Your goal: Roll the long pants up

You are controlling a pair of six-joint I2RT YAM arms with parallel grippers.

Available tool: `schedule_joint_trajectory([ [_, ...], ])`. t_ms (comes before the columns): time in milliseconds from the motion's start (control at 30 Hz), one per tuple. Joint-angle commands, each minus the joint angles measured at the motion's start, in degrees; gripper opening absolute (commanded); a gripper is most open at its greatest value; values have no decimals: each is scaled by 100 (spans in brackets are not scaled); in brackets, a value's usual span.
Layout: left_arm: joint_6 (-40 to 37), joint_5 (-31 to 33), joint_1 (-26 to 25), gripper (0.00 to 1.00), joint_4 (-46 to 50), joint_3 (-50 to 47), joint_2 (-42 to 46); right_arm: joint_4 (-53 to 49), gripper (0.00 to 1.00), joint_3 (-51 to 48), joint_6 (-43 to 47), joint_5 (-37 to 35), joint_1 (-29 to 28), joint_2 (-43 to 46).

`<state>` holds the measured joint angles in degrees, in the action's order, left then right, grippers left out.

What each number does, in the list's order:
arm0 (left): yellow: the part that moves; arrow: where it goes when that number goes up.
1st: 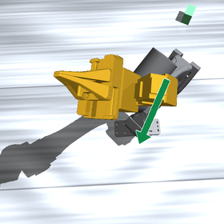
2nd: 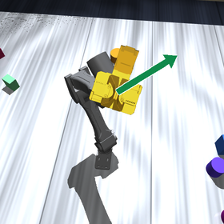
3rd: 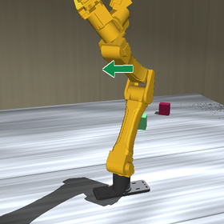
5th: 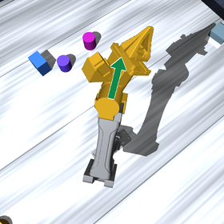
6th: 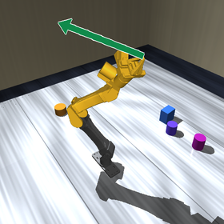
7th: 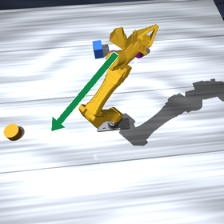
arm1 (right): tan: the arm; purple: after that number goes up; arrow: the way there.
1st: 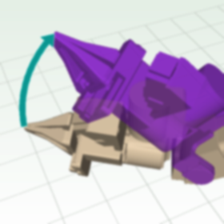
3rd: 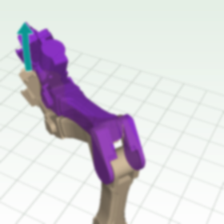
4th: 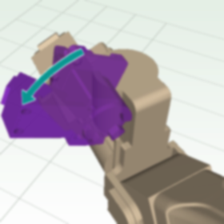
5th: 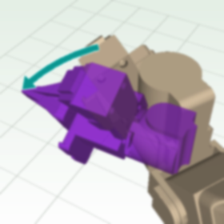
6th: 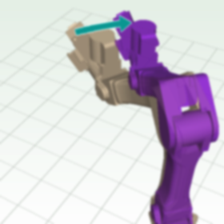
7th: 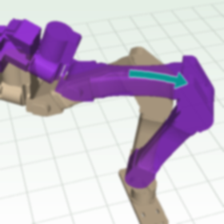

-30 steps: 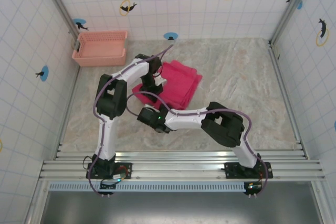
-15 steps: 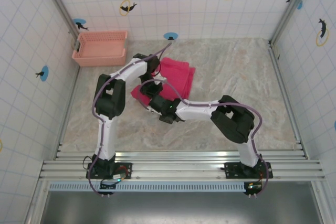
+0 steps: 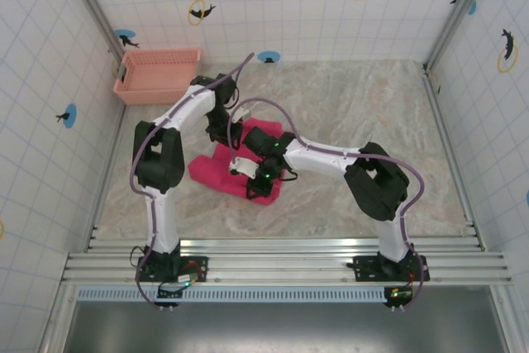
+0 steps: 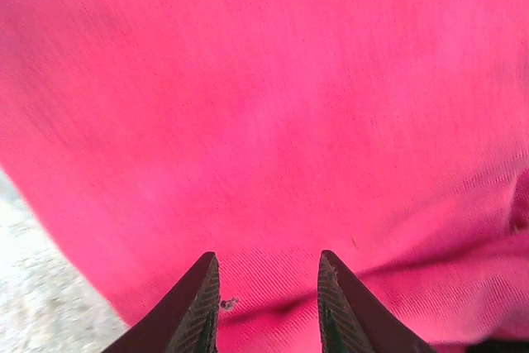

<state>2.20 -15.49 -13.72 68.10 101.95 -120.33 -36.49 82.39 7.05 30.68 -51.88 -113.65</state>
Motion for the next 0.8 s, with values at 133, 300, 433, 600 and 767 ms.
schedule_joint_trajectory([
  [133, -104, 346, 79, 35, 25, -187, 400, 569, 12, 171, -1602, 2712, 622, 289],
  [300, -105, 253, 84, 34, -16, -405, 605, 546, 12, 602, -2782, 3076, 1090, -286],
  [433, -105, 228, 81, 34, -42, -598, 765, 615, 12, 683, -3142, 3054, 1380, -717],
  [600, -73, 769, 82, 33, -87, -756, 1090, 1066, 12, 530, -3422, 2850, 1604, -971],
  [767, 113, 1224, 79, 35, -299, -656, 1517, 1264, 12, 448, -3489, 2460, 1733, -1170],
])
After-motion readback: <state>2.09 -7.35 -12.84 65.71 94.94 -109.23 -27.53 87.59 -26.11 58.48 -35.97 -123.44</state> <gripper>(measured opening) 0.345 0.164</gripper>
